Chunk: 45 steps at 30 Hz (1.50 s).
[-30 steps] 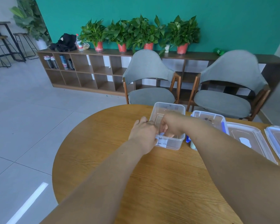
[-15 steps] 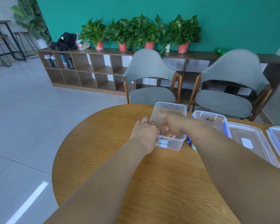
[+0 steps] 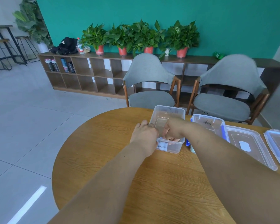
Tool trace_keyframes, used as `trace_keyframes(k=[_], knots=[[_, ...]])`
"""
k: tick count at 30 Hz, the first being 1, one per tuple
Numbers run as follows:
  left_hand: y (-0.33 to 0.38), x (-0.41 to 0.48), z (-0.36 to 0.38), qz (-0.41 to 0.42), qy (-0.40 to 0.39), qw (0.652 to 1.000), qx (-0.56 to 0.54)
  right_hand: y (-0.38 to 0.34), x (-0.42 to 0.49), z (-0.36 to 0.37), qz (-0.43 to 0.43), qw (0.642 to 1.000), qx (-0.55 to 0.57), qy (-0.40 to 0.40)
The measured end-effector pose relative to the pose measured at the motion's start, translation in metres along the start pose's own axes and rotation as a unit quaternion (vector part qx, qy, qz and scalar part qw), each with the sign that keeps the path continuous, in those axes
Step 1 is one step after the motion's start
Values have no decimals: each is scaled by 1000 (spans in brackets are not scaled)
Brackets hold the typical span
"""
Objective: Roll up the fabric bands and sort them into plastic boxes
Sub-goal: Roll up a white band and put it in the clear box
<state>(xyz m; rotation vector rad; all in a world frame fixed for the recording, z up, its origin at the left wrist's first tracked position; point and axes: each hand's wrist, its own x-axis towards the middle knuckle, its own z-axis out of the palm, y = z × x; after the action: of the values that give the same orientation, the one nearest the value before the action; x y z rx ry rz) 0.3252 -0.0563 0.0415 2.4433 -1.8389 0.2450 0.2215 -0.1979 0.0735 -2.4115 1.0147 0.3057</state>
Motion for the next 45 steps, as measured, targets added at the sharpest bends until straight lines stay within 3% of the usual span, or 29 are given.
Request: trace_keyframes(k=[13,21,29,34,45], knots=[[0,0,-6,0,-4,1000,-10,-2,-8,-3,1,1000,2,-2],[1,-2,-8,5,-2,1000,-10,-7,-10,3,-5,993,-117,28],[-1,-1,-4,4,-11,1000,2,-10,-3,11,8,989,-144,23],[1,0,-2,14,-2,1000,17,-12,-1,10,40,994,-98,41],[0,0,-7,31,-22,999,36,-22,-8,4,19,987,-160,9]])
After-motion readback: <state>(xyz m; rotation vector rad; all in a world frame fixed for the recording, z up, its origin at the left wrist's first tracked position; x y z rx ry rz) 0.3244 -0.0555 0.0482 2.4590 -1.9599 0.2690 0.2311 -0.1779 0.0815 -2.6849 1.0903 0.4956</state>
